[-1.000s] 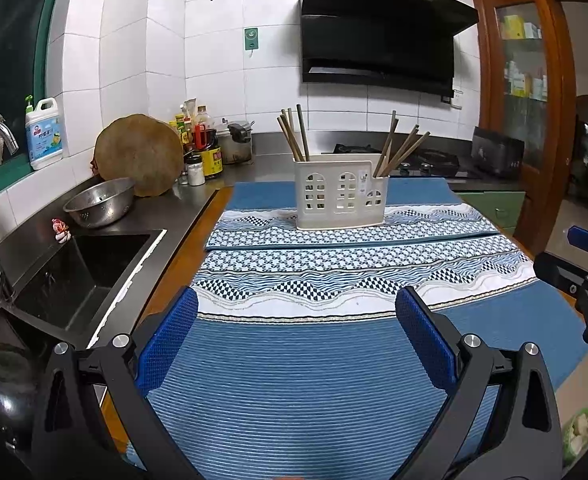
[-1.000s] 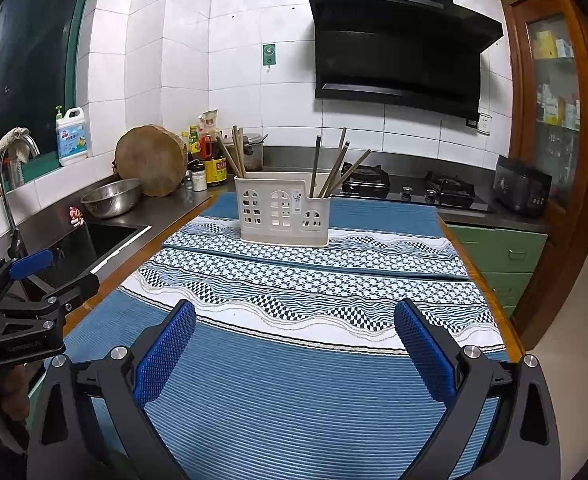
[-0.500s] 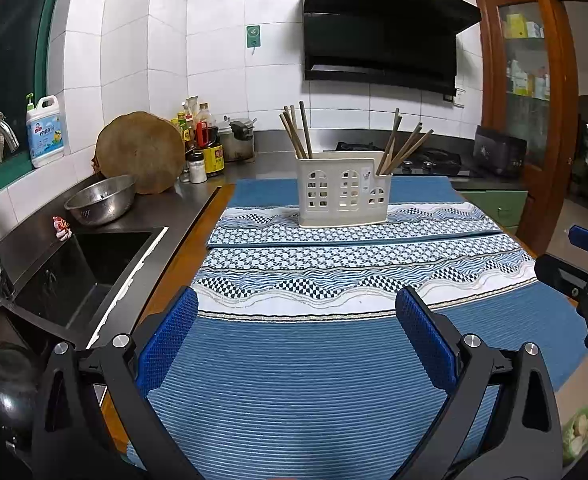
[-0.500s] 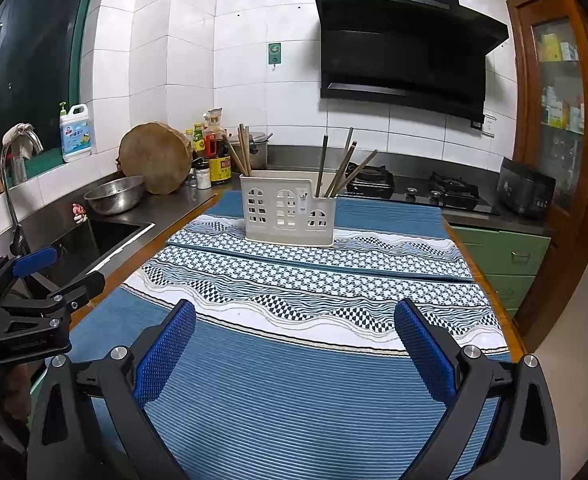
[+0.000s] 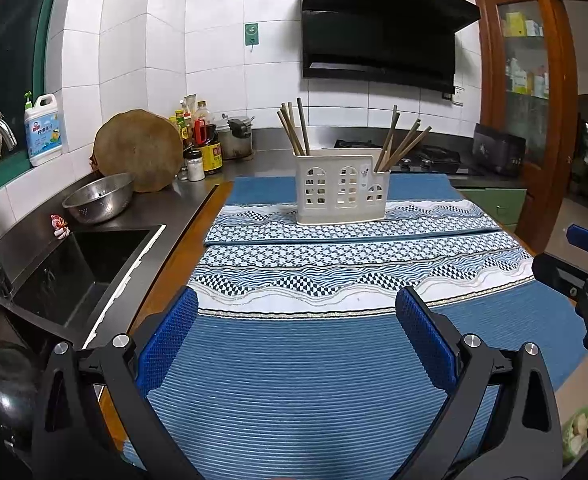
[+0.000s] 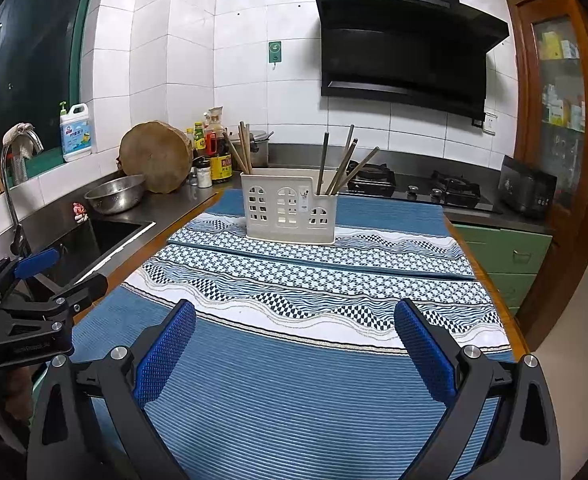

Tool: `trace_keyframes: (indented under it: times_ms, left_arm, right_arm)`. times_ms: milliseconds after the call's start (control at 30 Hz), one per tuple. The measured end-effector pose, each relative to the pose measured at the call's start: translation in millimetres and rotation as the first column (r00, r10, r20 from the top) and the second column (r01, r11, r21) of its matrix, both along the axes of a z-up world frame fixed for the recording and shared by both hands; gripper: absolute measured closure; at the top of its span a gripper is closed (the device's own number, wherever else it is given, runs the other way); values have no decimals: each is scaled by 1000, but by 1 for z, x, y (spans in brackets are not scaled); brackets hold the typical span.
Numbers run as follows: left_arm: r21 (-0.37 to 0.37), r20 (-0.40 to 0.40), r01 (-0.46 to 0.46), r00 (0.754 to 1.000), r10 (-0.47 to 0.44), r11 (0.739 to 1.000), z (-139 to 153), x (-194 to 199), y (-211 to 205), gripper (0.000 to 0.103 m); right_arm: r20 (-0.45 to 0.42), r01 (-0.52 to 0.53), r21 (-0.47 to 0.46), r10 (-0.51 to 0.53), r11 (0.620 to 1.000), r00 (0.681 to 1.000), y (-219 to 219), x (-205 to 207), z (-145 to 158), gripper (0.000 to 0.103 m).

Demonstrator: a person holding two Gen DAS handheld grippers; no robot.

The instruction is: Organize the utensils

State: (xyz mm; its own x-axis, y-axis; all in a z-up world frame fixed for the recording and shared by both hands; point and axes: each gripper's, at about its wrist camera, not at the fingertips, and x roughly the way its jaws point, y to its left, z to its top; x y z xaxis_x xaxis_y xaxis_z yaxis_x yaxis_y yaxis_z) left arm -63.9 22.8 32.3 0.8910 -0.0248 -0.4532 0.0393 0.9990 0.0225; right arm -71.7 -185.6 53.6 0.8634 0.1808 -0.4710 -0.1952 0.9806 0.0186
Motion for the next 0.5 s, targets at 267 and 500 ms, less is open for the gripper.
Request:
trace_keyframes:
  times_ms: [267,500]
  left_arm:
    - [-3,9,-4,1000,4,1000,-1,-1,0,5]
    - [-7,-2,-9,1000,9,1000,-1,0,4,5]
  right_arm:
    - [-2,-3,1,3,1000,1000,1,-1,-2,7]
    - [-3,-4,1,4,1000,1000,2,-1,-2,7]
